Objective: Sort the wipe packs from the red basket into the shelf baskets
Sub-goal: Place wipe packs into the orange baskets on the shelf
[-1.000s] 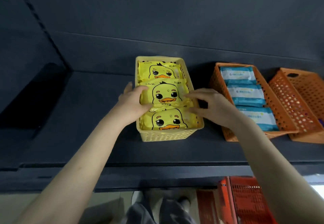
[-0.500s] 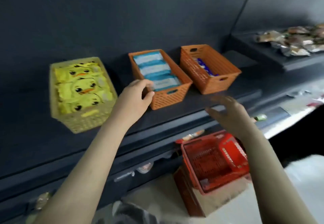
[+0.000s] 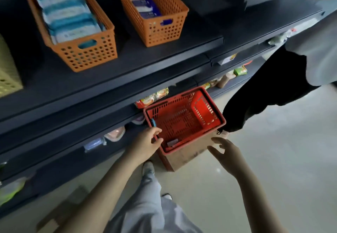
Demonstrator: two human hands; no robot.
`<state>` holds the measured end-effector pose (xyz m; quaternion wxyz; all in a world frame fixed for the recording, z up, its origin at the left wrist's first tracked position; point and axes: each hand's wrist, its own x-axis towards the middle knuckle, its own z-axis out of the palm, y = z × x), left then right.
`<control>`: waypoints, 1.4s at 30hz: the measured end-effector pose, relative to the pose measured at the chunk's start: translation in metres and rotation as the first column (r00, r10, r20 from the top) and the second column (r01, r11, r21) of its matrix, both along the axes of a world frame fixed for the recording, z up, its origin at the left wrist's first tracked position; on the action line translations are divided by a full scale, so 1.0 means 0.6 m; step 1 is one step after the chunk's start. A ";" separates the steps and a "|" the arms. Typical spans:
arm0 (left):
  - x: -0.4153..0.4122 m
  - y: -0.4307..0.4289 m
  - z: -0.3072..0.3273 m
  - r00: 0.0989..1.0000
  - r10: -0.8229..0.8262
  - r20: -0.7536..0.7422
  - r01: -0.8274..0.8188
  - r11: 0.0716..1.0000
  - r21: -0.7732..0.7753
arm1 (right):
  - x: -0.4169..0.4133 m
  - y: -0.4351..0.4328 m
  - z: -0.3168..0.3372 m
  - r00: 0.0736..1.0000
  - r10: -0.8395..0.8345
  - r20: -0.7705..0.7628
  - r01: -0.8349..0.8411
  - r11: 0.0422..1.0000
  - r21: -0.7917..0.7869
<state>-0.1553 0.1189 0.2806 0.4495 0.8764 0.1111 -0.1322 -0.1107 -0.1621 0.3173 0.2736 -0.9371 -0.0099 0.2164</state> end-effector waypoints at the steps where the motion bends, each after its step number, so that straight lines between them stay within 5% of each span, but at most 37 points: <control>1: 0.011 -0.008 -0.025 0.999 0.020 -0.050 -0.021 1.000 -0.023 | 0.016 -0.005 -0.019 0.999 -0.006 -0.033 0.006 1.000 0.004; 6: 0.094 -0.025 -0.165 0.952 0.119 -0.284 -0.168 0.973 -0.157 | 0.123 0.005 -0.134 0.983 -0.005 -0.183 0.009 1.000 0.023; 11: 0.206 -0.042 -0.325 0.807 0.327 -0.491 -0.494 0.830 -0.259 | 0.233 0.041 -0.311 0.941 0.147 -0.304 -0.138 0.989 0.050; 21: 0.295 -0.087 -0.546 0.726 0.576 -0.375 -0.641 0.764 -0.067 | 0.316 0.091 -0.584 0.767 0.352 -0.536 -0.404 0.914 0.022; 34: 0.317 -0.096 -0.643 0.620 0.621 -0.479 -0.708 0.706 -0.001 | 0.361 0.100 -0.697 0.455 0.479 -0.751 -0.637 0.764 0.101; 42: 0.334 -0.095 -0.647 0.585 0.621 -0.522 -0.762 0.641 -0.093 | 0.365 0.105 -0.726 0.461 0.455 -0.762 -0.659 0.750 0.049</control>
